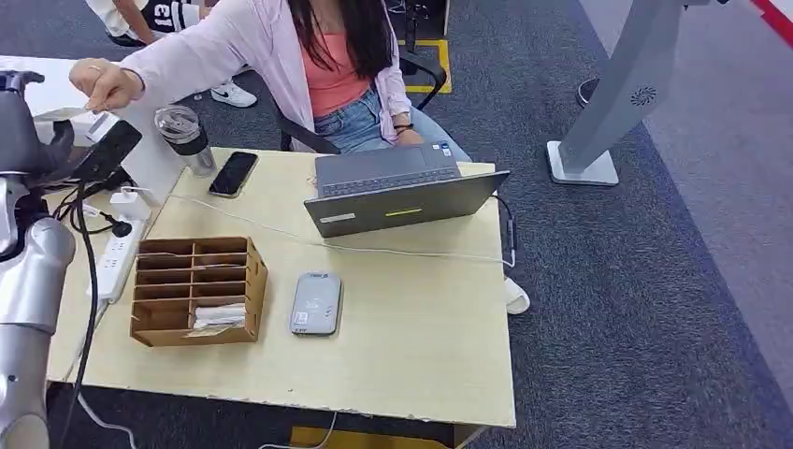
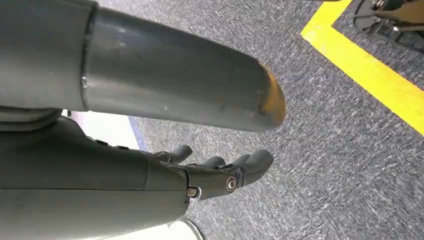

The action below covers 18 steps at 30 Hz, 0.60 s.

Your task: Pass the card to the sensor for recognition and then transmit it.

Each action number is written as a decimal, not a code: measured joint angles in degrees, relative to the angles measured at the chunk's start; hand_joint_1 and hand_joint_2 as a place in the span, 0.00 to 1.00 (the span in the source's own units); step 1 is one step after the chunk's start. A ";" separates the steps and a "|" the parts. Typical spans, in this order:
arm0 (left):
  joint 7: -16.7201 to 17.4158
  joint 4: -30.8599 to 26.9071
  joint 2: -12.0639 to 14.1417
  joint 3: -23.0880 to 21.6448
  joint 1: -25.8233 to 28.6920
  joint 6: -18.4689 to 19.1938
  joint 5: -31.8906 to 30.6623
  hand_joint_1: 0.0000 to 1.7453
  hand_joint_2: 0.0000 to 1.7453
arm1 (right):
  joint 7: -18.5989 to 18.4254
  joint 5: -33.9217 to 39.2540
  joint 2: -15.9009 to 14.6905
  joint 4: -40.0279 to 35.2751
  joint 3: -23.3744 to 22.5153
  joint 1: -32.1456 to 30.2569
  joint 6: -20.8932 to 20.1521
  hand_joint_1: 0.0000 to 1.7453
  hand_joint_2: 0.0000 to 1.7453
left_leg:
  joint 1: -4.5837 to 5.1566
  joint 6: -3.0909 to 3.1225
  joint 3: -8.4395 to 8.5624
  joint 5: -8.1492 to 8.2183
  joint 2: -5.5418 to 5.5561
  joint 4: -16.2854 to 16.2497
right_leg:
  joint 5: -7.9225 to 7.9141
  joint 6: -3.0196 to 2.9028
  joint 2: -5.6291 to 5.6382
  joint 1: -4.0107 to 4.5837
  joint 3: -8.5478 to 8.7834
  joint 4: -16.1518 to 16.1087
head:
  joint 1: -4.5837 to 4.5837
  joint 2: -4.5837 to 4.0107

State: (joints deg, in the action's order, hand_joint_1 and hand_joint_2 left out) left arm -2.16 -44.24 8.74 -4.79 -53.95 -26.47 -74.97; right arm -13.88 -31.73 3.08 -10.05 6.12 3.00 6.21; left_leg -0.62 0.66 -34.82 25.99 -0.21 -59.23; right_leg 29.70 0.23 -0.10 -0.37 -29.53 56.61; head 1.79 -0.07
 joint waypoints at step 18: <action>-0.26 2.65 -0.20 -1.29 -0.48 -0.24 0.09 1.00 1.00 | -0.20 0.02 -0.13 0.09 0.04 0.00 0.04 0.00 0.00 | 0.00 0.00 0.01 0.00 -0.01 0.00 | 0.00 0.00 0.01 0.00 0.00 0.00 | 0.00 0.00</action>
State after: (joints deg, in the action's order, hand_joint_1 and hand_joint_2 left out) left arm -2.43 -41.59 8.55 -6.08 -54.43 -26.71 -74.88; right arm -14.08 -31.71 2.95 -9.97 6.16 3.00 6.25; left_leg -0.63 0.66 -34.81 25.99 -0.22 -59.23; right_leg 29.70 0.23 -0.10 -0.37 -29.53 56.61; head 1.79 -0.07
